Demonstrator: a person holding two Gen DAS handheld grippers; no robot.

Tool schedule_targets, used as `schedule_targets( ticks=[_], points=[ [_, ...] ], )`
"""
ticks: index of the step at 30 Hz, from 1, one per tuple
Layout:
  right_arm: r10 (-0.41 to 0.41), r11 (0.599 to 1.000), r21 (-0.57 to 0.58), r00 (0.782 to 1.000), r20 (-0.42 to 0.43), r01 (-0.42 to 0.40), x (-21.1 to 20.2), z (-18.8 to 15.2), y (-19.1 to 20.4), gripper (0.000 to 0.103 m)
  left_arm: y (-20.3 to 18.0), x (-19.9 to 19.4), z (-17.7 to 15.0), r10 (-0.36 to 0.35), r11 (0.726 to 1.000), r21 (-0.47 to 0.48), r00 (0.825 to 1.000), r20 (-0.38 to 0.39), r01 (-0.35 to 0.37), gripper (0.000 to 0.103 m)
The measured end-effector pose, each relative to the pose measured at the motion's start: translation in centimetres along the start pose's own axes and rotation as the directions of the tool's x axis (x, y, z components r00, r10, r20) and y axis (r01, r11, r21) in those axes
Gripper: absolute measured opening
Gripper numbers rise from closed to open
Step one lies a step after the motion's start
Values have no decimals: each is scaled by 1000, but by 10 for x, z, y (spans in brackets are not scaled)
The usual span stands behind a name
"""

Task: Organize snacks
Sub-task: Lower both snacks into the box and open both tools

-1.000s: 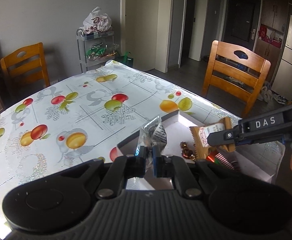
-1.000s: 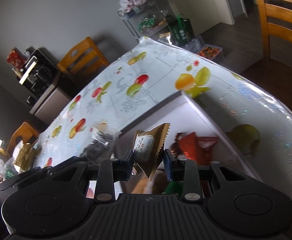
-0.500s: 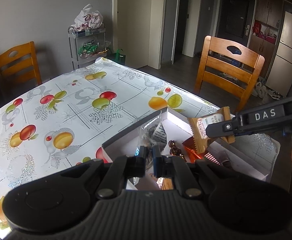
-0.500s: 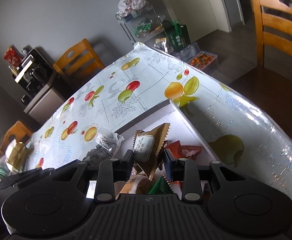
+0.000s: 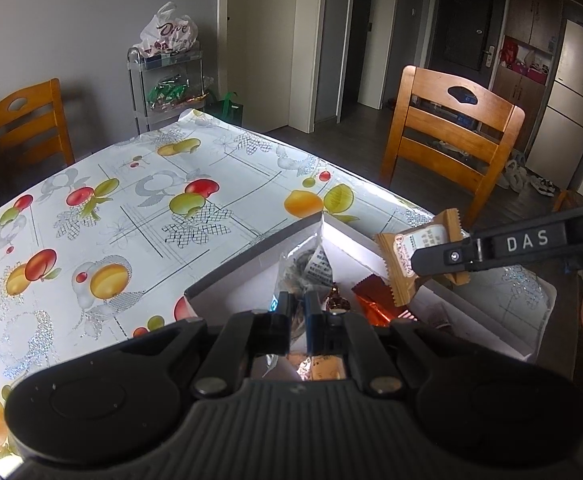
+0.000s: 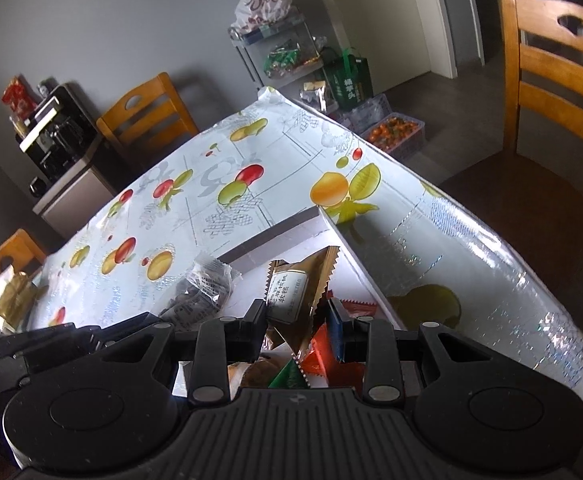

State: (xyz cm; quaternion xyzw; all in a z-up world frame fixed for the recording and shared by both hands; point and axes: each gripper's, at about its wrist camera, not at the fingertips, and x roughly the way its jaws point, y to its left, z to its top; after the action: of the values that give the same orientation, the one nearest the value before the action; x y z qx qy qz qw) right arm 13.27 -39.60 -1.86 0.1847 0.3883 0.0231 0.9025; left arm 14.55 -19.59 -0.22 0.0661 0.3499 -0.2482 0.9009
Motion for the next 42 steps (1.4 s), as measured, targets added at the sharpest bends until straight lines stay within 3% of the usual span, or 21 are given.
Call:
schedule_targets(
  ticks=[10, 25, 42],
  points=[
    [-42, 993, -105, 999, 15, 44, 5, 1, 9, 33, 1, 13, 2, -3, 1000, -25, 1000, -30, 3, 1],
    [-93, 937, -332, 995, 47, 103, 19, 1, 31, 33, 5, 30, 5, -8, 999, -54, 998, -61, 4, 1],
    [-124, 918, -376, 992, 19, 122, 36, 0, 29, 33, 8, 50, 6, -32, 995, -100, 993, -111, 21, 2]
  ],
)
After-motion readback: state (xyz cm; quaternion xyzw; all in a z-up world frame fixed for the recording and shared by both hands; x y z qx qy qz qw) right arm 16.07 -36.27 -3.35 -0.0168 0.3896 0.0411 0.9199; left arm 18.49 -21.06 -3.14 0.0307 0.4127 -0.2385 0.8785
